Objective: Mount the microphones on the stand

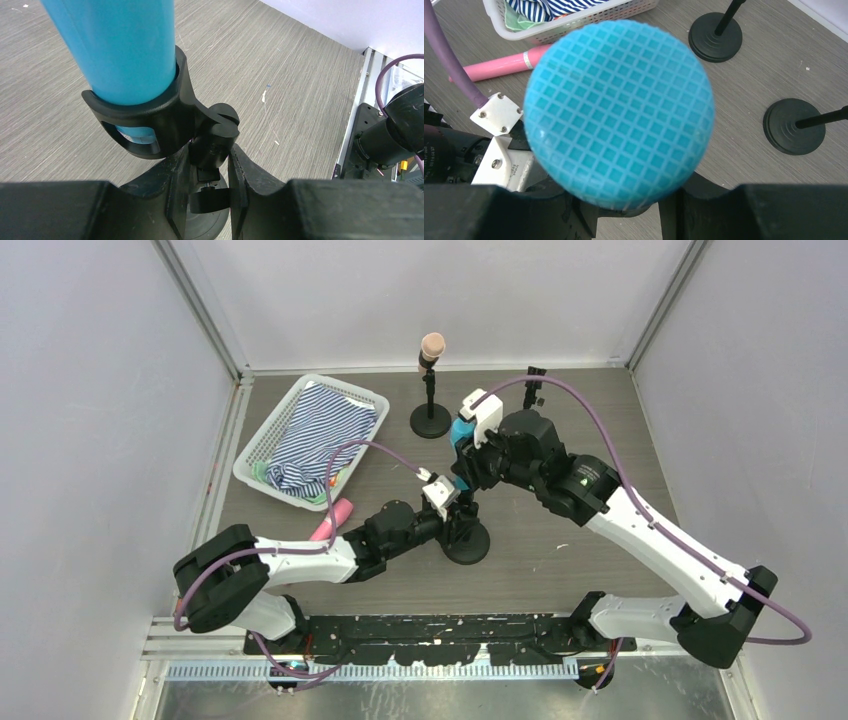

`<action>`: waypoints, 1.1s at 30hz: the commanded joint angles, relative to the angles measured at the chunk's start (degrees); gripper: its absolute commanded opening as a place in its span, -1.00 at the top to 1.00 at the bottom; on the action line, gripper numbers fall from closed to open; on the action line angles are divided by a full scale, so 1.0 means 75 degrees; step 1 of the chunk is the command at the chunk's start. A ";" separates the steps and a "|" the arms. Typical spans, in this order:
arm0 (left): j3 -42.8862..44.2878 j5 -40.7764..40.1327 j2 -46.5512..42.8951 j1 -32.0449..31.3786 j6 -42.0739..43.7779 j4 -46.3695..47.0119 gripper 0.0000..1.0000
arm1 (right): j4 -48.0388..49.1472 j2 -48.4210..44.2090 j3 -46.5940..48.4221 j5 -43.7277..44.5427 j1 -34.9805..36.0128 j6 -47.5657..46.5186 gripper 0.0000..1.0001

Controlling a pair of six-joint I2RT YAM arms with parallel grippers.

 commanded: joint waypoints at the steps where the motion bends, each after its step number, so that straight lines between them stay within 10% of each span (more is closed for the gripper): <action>1: -0.0160 0.0112 -0.0103 -0.0046 0.0065 -0.0428 0.95 | -0.2482 -0.0013 -0.0740 -0.0606 0.0131 0.0464 0.99; 4: -0.0205 -0.0142 -0.0127 -0.0057 -0.0018 -0.0395 0.92 | -0.1836 -0.0555 -0.0766 -0.0631 0.0125 0.0470 0.95; 13: -0.0107 -0.0210 -0.0134 -0.0049 0.0028 -0.0556 0.93 | -0.0459 -0.1681 -0.0775 -0.0870 0.0133 0.0576 -0.34; 20: -0.0092 -0.0240 -0.0245 -0.0052 0.0091 -0.0743 0.90 | -0.0347 -0.2261 -0.0649 -0.0522 0.0132 0.0824 -0.54; 33: -0.0475 0.0018 -0.0458 -0.0061 -0.1475 0.0035 -0.42 | 0.0714 -0.4038 -0.2413 0.0830 0.0130 0.2521 -0.54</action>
